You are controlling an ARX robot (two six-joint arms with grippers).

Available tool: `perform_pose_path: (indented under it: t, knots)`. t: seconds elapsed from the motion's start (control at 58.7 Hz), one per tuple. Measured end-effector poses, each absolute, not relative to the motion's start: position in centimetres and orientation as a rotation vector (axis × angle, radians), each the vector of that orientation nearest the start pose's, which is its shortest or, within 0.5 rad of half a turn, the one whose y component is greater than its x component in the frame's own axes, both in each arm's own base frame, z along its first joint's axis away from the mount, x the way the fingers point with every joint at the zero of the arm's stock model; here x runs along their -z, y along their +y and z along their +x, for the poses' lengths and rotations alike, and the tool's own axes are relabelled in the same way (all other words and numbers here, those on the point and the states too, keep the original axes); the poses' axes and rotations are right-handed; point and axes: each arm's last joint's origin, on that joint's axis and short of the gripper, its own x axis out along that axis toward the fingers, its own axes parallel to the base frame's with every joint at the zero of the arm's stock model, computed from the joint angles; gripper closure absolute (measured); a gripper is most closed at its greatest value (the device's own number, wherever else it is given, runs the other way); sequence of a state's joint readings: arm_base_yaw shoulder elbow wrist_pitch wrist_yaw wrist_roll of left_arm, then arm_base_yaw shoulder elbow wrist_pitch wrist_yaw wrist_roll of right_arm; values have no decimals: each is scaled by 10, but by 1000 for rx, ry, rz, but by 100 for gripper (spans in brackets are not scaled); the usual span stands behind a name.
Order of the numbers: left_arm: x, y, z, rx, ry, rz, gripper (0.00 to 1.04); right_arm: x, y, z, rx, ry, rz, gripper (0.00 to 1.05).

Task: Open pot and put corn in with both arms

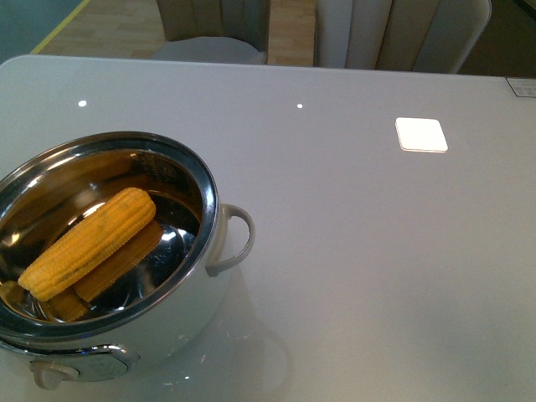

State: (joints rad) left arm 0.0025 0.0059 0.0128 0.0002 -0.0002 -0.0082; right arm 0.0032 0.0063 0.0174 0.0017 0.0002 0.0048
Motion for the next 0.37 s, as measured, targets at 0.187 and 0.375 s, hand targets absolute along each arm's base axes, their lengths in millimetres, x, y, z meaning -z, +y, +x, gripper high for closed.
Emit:
perform_pose_path:
  t: [0.187, 0.375]
  knots:
    - [-167, 0, 97, -3, -7, -8, 7, -169, 0, 97, -3, -13, 5, 9]
    - [-167, 0, 97, -3, -7, -8, 7, -169, 0, 97, -3, -13, 5, 9]
